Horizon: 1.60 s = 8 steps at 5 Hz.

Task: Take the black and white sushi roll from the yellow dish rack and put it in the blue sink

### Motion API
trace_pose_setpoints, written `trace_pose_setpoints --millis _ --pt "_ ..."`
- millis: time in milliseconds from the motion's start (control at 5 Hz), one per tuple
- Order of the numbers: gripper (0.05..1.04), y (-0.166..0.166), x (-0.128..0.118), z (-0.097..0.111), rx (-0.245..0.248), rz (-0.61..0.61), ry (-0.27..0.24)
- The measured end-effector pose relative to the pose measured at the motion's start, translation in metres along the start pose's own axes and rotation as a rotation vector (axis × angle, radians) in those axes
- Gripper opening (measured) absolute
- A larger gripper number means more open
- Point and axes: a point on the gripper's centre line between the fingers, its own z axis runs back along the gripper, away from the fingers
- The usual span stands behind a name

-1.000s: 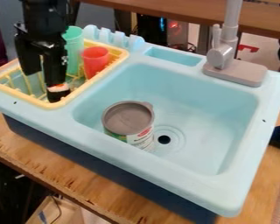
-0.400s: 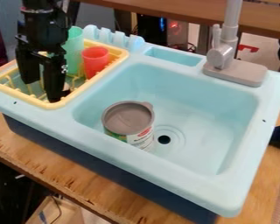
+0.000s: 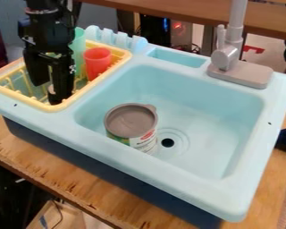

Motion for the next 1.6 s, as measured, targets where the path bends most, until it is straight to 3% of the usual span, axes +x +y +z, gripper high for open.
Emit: trace_pose_setpoints --millis 600,800,1000,1400,1600 --pt "0.964 0.002 0.007 -0.016 -0.038 0.002 0.040" --pt "0.729 0.002 0.011 -0.018 -0.035 0.025 0.023" --pt "0.618 0.004 0.009 -0.011 -0.001 0.063 -0.001" --pt "0.596 -0.012 0.001 0.057 0.113 0.055 -0.095" --pt "0.596 -0.032 0.015 0.088 0.149 -0.013 -0.170"
